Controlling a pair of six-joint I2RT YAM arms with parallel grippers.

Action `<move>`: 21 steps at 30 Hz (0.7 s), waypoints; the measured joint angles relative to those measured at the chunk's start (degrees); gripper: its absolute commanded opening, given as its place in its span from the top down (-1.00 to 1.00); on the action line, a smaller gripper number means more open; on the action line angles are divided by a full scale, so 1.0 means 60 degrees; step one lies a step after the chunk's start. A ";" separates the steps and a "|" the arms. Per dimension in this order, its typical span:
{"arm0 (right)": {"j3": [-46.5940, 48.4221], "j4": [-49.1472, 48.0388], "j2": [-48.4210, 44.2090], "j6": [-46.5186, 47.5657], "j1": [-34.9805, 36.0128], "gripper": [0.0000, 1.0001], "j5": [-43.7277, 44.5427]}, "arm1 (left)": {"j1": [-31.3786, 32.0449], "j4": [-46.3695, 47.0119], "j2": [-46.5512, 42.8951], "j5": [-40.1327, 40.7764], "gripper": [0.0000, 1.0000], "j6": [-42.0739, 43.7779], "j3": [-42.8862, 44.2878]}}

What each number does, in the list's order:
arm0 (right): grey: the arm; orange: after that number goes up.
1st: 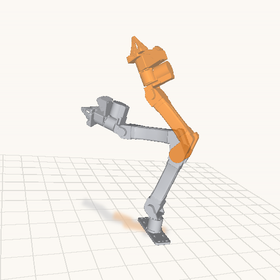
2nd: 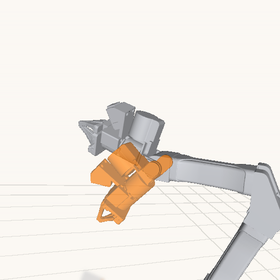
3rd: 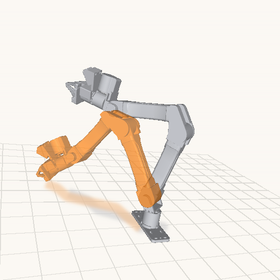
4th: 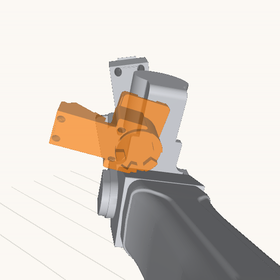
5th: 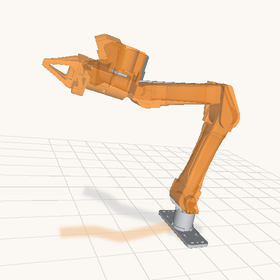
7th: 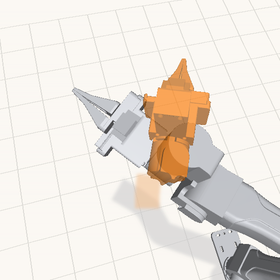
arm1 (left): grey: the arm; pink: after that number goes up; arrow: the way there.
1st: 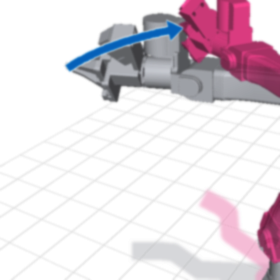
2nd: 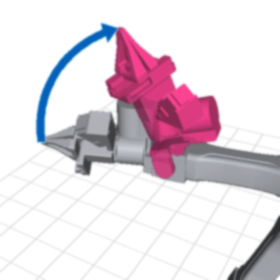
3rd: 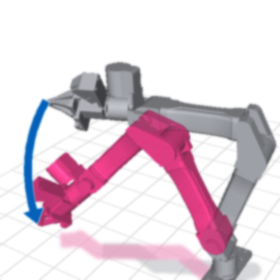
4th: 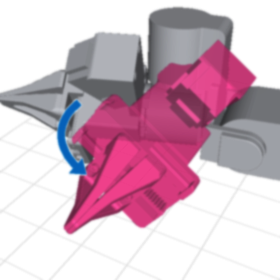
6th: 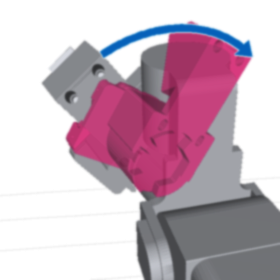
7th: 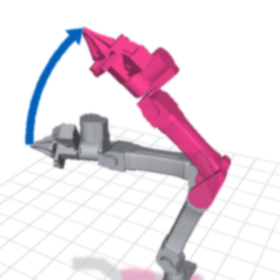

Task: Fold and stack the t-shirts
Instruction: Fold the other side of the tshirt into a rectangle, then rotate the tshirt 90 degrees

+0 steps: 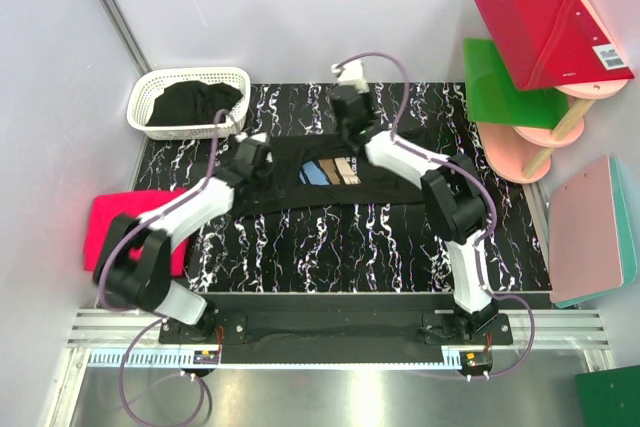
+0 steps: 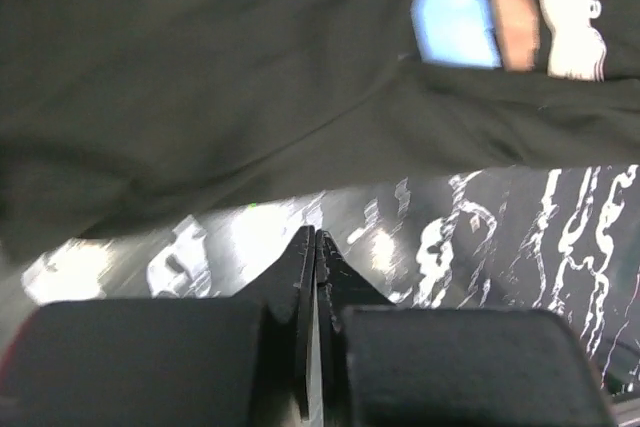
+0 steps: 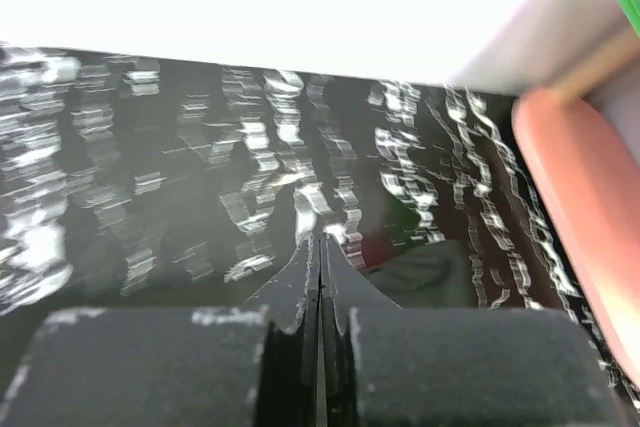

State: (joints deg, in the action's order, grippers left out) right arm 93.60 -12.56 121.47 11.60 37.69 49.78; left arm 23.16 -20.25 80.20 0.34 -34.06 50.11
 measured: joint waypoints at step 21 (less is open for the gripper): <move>0.3668 0.7351 0.2878 -0.3683 -0.3351 1.00 -0.4987 | 0.1417 -0.2747 0.5268 0.2936 1.00 0.0350 0.5788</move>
State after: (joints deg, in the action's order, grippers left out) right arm 115.61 31.55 138.74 -10.50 17.58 19.86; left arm 31.66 -36.73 111.81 17.96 -31.97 84.84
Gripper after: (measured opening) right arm 0.010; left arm 0.005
